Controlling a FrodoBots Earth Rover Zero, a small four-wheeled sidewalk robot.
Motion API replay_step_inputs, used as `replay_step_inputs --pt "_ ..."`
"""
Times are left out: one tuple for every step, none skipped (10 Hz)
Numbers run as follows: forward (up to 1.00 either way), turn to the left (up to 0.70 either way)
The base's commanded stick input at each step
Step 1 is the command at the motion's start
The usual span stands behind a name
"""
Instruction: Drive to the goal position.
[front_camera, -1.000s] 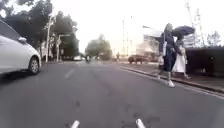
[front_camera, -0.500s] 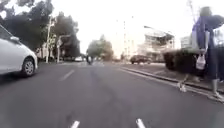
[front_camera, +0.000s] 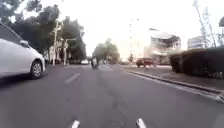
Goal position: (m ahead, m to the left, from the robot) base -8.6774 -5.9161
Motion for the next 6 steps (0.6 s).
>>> replay_step_inputs --pt "0.0 0.0" --pt "0.0 0.0" --pt "0.0 0.0" --pt "0.0 0.0" --pt "0.0 0.0" --pt "0.0 0.0"
